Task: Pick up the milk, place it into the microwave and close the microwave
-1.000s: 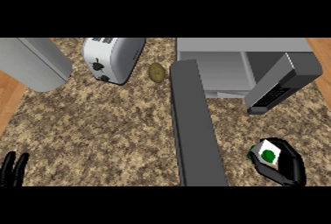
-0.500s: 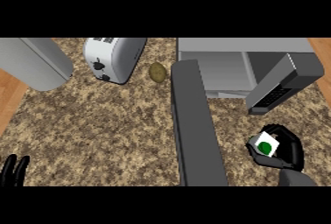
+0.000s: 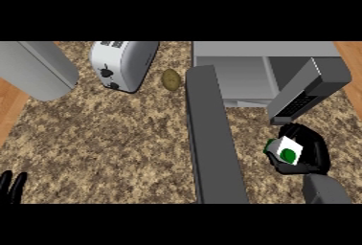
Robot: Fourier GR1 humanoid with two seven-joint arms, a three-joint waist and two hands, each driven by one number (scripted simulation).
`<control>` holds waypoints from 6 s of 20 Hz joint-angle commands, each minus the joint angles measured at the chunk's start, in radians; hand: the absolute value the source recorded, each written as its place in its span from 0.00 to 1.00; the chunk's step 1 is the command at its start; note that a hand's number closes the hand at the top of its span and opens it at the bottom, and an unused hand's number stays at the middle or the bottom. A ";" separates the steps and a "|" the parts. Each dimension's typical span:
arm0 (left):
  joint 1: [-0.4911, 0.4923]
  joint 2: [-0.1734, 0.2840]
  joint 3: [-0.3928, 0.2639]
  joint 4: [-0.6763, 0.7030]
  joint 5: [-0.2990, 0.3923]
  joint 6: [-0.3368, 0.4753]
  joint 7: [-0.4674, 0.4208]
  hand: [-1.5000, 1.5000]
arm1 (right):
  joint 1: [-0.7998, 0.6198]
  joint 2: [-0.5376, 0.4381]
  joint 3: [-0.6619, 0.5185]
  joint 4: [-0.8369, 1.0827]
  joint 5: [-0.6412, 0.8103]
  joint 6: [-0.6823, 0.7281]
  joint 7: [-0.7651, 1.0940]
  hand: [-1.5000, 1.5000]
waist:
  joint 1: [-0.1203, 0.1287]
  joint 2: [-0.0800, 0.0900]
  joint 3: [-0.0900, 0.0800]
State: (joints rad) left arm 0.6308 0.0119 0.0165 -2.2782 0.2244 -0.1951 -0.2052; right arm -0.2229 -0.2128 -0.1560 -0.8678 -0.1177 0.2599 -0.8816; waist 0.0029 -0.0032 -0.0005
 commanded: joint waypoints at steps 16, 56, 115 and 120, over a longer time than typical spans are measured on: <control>-0.047 0.022 0.120 0.093 0.072 -0.065 -0.027 0.00 | -0.332 0.086 0.066 -0.066 0.146 -0.279 0.364 1.00 | 0.018 0.007 0.001; -0.227 0.052 0.071 0.134 -0.011 -0.093 0.027 0.00 | -0.919 -0.059 -0.036 0.747 0.321 -0.908 0.203 0.00 | 0.169 0.086 0.003; -0.320 -0.005 -0.239 0.233 -0.224 -0.027 0.111 0.00 | -0.657 0.029 -0.179 0.764 0.189 -0.348 -0.030 0.00 | 0.061 0.031 0.005; -0.446 0.025 -0.229 0.378 -0.249 -0.071 0.085 0.00 | -0.605 0.042 -0.172 0.757 0.191 -0.281 -0.060 0.00 | 0.028 0.022 0.003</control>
State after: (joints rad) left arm 0.2434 0.0231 -0.2042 -1.9649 -0.0093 -0.2423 -0.1244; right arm -0.8842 -0.1834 -0.3238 -0.1046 0.0813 -0.0792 -0.8935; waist 0.0491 0.0246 0.0031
